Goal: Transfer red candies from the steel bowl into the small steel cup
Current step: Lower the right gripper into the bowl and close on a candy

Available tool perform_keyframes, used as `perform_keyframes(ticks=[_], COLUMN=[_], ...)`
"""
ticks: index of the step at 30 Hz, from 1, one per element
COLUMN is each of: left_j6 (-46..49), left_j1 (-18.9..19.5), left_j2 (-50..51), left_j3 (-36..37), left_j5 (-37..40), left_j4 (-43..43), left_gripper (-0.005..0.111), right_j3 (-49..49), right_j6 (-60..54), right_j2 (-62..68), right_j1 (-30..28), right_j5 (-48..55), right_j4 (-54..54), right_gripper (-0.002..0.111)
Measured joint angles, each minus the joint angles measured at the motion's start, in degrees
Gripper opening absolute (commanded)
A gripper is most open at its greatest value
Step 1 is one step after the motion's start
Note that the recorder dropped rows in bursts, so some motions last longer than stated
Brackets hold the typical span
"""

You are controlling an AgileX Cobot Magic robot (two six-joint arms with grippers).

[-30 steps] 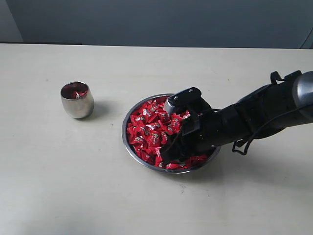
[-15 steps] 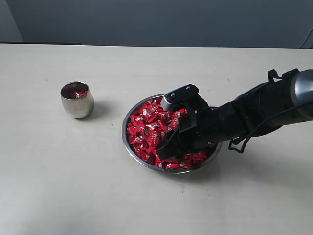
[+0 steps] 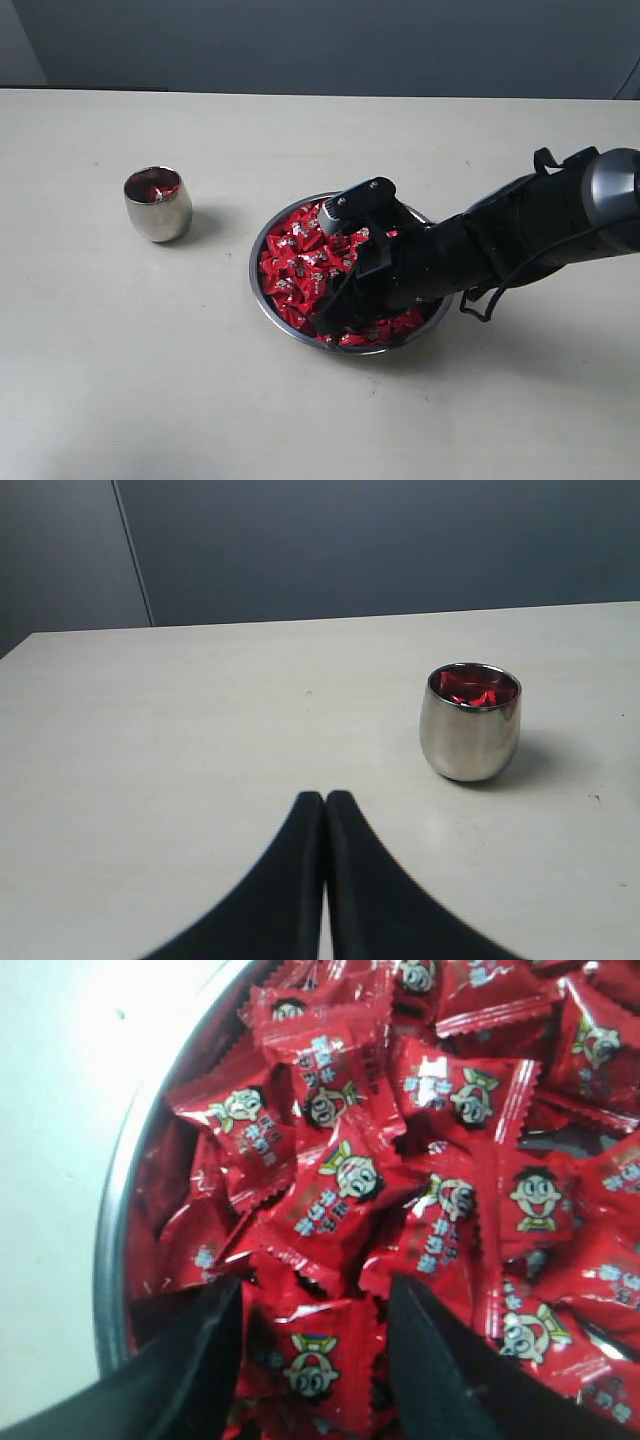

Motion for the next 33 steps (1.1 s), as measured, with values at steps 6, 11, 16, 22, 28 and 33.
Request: perform_keyframes(ticks=[6,11,16,22,28,33], left_j6=[0.0,0.0,0.0,0.0,0.0,0.0], left_j1=[0.0,0.0,0.0,0.0,0.0,0.0], left_j2=[0.0,0.0,0.0,0.0,0.0,0.0], left_j3=[0.0,0.0,0.0,0.0,0.0,0.0], left_j5=[0.0,0.0,0.0,0.0,0.0,0.0], left_j4=[0.0,0.0,0.0,0.0,0.0,0.0], left_gripper=[0.000,0.000,0.000,0.000,0.000,0.000], right_j3=[0.0,0.0,0.0,0.0,0.0,0.0], right_j6=[0.4,0.4,0.5,0.9,0.9,0.9], right_j2=[0.0,0.0,0.0,0.0,0.0,0.0], right_j1=[0.6,1.8,1.9,1.9,1.9,1.9], right_j5=[0.0,0.0,-0.8,-1.1,-1.1,-1.3], right_j4=[0.4,0.6,0.6,0.6,0.6,0.3], right_gripper=[0.045,0.045,0.045,0.023,0.004,-0.001])
